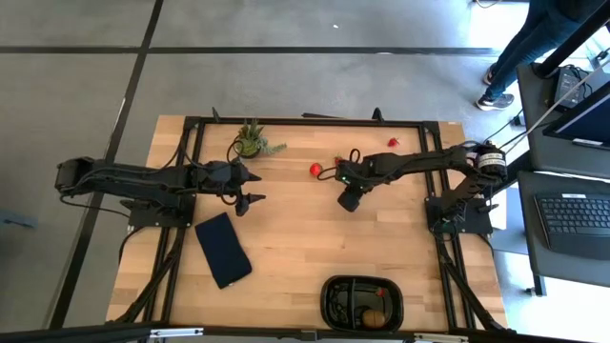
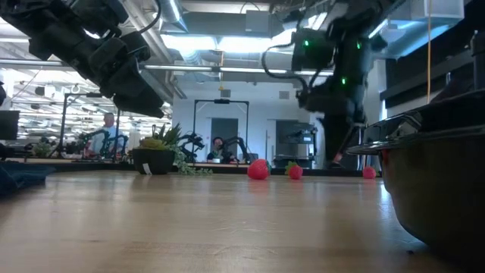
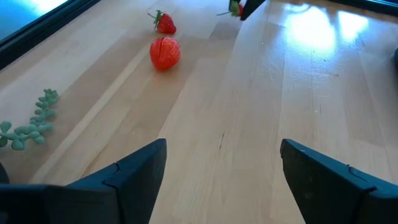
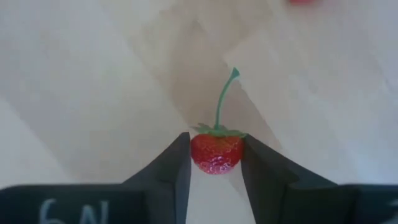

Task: Pick and placing Produce into tupperware
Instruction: Put the small red strawberry into the black container

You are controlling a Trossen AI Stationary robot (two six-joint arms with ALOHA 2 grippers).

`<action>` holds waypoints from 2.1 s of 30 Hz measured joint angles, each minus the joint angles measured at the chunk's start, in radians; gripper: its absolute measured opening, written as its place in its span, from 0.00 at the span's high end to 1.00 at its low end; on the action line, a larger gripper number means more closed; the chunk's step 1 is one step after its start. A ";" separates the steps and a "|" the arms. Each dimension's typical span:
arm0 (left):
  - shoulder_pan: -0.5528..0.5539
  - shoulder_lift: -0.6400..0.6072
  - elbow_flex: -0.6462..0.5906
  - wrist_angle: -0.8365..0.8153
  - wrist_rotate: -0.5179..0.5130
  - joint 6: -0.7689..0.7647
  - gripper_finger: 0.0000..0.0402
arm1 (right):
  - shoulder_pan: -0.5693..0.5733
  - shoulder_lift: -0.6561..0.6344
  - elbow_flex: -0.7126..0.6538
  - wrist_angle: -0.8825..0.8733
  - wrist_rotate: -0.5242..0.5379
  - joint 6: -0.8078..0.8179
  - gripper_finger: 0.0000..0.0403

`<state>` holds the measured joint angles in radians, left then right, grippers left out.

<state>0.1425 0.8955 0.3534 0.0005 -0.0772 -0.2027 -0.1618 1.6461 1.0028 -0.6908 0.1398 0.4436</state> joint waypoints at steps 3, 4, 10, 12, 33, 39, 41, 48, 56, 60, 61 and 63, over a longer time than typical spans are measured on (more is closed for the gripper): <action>0.000 0.000 0.000 -0.001 0.000 0.000 0.24 | 0.040 -0.028 0.074 -0.138 -0.002 0.049 0.69; 0.000 0.000 0.000 -0.002 0.000 0.000 0.24 | 0.059 -0.040 0.097 -0.176 -0.008 0.068 0.69; 0.000 0.000 0.000 -0.010 0.000 0.000 0.24 | 0.237 -0.087 0.209 -0.397 -0.097 0.294 0.70; 0.000 0.000 0.000 -0.011 0.000 0.003 0.24 | 0.322 -0.098 0.223 -0.425 -0.137 0.394 0.70; 0.000 0.000 0.000 -0.007 0.000 0.000 0.24 | 0.985 0.070 0.226 -0.080 -0.067 1.065 0.69; 0.000 0.000 0.000 -0.007 0.000 -0.006 0.24 | 0.976 0.119 0.225 -0.084 -0.113 1.011 0.66; 0.000 0.000 0.000 -0.007 0.000 -0.006 0.24 | 0.976 0.121 0.226 -0.083 -0.115 1.018 0.65; -0.001 0.000 0.000 -0.007 0.000 -0.008 0.24 | 0.976 0.122 0.226 -0.083 -0.116 1.017 0.63; -0.001 0.000 0.000 -0.008 0.000 -0.008 0.24 | 0.969 0.122 0.226 -0.083 -0.118 1.021 0.62; -0.002 0.000 0.000 -0.008 0.000 -0.028 0.25 | 0.942 0.122 0.226 -0.080 -0.119 1.077 0.58; -0.002 0.000 0.000 -0.008 0.000 -0.032 0.24 | 0.935 0.122 0.226 -0.081 -0.119 1.081 0.57; -0.002 0.000 0.000 -0.008 0.000 -0.031 0.25 | 0.920 0.122 0.226 -0.083 -0.139 1.070 0.53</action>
<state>0.1406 0.8955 0.3534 -0.0071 -0.0769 -0.2340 0.7583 1.7679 1.2285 -0.7740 0.0004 1.5139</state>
